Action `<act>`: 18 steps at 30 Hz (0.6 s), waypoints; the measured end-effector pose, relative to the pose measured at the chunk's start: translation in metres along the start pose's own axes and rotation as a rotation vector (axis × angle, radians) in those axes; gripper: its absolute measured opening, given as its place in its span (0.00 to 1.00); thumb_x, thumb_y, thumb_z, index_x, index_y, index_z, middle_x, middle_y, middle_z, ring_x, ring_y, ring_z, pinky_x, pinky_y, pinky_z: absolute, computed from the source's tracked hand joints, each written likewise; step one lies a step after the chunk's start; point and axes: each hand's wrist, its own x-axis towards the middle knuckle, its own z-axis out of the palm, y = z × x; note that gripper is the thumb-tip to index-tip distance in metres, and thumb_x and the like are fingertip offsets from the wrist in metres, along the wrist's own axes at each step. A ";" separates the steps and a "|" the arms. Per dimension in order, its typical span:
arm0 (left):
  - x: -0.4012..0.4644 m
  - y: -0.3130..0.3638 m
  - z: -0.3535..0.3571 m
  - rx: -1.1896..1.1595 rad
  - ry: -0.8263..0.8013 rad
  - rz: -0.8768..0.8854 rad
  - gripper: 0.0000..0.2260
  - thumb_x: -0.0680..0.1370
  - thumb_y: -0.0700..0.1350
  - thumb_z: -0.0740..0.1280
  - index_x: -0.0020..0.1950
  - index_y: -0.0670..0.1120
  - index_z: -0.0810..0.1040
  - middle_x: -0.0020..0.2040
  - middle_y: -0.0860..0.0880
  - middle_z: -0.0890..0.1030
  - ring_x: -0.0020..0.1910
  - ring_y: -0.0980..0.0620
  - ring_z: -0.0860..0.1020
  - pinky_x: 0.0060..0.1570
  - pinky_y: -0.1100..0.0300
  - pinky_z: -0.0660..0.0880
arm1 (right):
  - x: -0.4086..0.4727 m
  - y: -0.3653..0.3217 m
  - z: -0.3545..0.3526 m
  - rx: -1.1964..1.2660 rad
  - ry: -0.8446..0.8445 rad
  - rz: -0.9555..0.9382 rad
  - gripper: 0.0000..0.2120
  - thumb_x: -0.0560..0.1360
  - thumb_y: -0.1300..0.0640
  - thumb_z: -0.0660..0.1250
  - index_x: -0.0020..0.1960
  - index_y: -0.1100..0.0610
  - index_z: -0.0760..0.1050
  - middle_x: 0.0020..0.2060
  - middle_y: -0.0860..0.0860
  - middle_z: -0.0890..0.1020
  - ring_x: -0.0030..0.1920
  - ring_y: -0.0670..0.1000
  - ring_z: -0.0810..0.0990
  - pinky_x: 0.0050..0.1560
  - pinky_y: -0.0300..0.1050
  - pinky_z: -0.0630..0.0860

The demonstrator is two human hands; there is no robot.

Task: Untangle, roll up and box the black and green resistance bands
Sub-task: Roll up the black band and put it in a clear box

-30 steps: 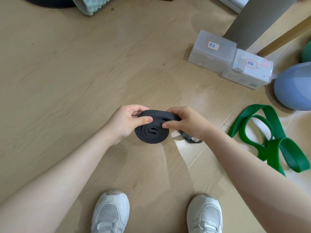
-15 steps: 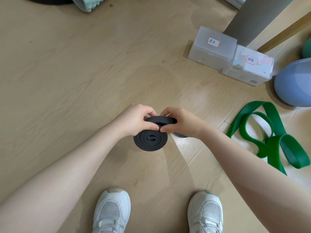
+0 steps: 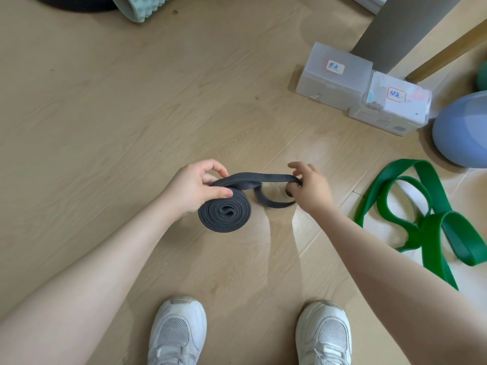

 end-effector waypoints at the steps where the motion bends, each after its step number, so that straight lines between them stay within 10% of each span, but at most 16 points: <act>1: 0.002 0.000 -0.001 0.003 0.028 -0.002 0.09 0.69 0.38 0.74 0.44 0.49 0.77 0.38 0.53 0.85 0.36 0.53 0.83 0.44 0.56 0.78 | 0.001 0.003 -0.005 0.084 0.032 0.108 0.16 0.75 0.60 0.62 0.62 0.54 0.72 0.53 0.52 0.76 0.50 0.50 0.75 0.49 0.44 0.73; 7: 0.013 -0.005 -0.007 -0.058 0.130 -0.035 0.07 0.70 0.38 0.74 0.41 0.49 0.78 0.34 0.56 0.84 0.32 0.58 0.82 0.41 0.60 0.76 | -0.001 0.022 -0.029 0.443 0.103 0.319 0.05 0.77 0.55 0.63 0.42 0.54 0.71 0.38 0.49 0.77 0.42 0.51 0.74 0.38 0.40 0.70; 18: 0.022 -0.029 -0.014 -0.087 0.197 -0.126 0.06 0.70 0.37 0.73 0.44 0.45 0.78 0.42 0.48 0.83 0.37 0.51 0.81 0.41 0.60 0.76 | -0.002 0.048 -0.051 1.141 -0.165 0.578 0.07 0.77 0.64 0.62 0.51 0.56 0.74 0.41 0.53 0.78 0.33 0.48 0.76 0.44 0.42 0.79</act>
